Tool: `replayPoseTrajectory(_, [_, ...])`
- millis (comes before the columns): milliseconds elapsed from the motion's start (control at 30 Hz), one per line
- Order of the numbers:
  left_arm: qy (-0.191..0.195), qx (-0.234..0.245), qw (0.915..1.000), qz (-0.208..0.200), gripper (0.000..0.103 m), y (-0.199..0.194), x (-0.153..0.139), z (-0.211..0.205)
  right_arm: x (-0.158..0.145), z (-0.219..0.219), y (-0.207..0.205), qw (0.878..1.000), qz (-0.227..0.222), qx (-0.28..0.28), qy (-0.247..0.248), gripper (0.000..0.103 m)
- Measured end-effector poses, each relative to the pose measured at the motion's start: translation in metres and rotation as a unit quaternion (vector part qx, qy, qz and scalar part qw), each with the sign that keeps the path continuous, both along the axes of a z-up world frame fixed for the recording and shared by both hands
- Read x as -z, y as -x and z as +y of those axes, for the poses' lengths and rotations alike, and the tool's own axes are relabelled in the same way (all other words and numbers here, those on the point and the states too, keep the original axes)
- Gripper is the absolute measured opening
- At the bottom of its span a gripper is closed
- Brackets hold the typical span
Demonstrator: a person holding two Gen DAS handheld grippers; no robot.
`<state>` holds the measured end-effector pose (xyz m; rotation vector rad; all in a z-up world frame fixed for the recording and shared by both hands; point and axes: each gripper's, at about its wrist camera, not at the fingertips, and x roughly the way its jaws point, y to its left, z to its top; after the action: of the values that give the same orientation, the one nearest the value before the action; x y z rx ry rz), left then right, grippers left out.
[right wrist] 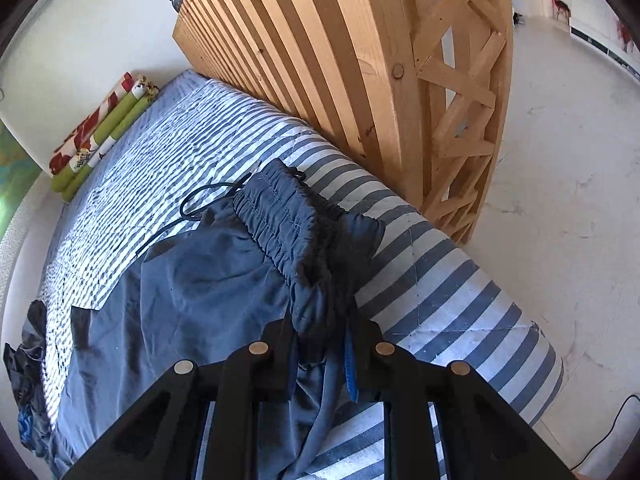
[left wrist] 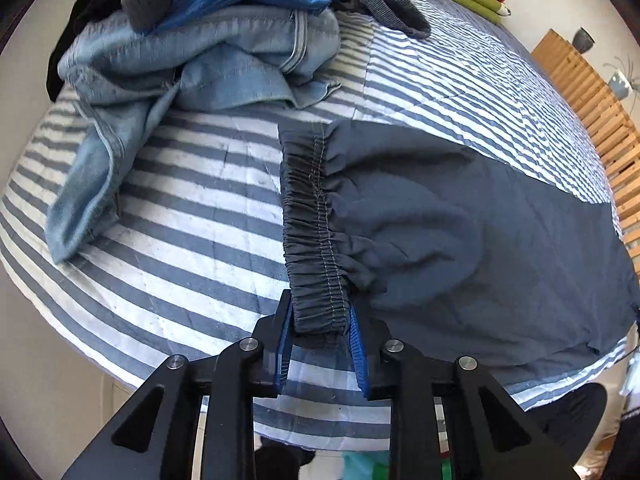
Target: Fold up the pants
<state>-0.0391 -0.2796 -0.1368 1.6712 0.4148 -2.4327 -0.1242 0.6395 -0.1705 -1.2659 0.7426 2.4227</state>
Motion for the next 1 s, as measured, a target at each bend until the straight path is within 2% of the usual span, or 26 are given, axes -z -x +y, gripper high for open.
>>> replayPoseTrajectory(100, [0.024,-0.001,0.9993,0.03,0.024,-0.008,-0.038,-0.01,-0.007,-0.003,-0.002,1.0,-0.001,-0.008,-0.008,0.017])
replayPoseTrajectory(167, [0.021,-0.011,0.9992,0.034,0.024,-0.014,-0.051,-0.024,-0.015,-0.004,-0.006,1.0,0.005,-0.01,-0.013,0.016])
replayPoseTrajectory(333, [0.04,0.009,0.9988,-0.026,0.025,-0.008,-0.016,-0.017,-0.008,-0.009,-0.002,1.0,-0.012,-0.013,-0.024,0.016])
replayPoseTrajectory(400, [0.032,0.01,0.999,-0.029,0.025,-0.011,-0.008,-0.009,-0.005,-0.013,-0.001,0.999,-0.019,-0.007,-0.041,0.016])
replayPoseTrajectory(567, [-0.046,-0.003,0.9983,0.036,0.025,-0.027,-0.029,-0.007,-0.014,0.001,-0.011,0.999,-0.01,0.014,-0.036,0.016])
replayPoseTrajectory(667, [0.007,0.026,0.9995,-0.014,0.035,-0.024,-0.016,0.006,-0.01,0.016,-0.016,0.999,-0.011,0.038,-0.018,0.016])
replayPoseTrajectory(733, [0.022,0.022,0.9991,-0.027,0.05,-0.023,-0.012,0.002,-0.002,0.017,-0.014,0.999,-0.024,0.031,-0.007,0.019])
replayPoseTrajectory(833, [0.049,0.018,0.9986,-0.007,0.051,-0.028,-0.027,-0.001,0.004,0.013,-0.013,0.999,-0.053,0.004,-0.004,0.032])
replayPoseTrajectory(900, [0.082,0.021,0.9964,0.008,0.051,-0.029,-0.044,0.007,-0.002,0.007,-0.019,0.998,-0.057,-0.012,-0.026,0.032])
replayPoseTrajectory(1000, [0.108,0.088,0.9895,0.038,0.051,-0.028,-0.069,0.049,-0.02,0.0,-0.034,0.997,-0.051,-0.02,-0.056,0.033])
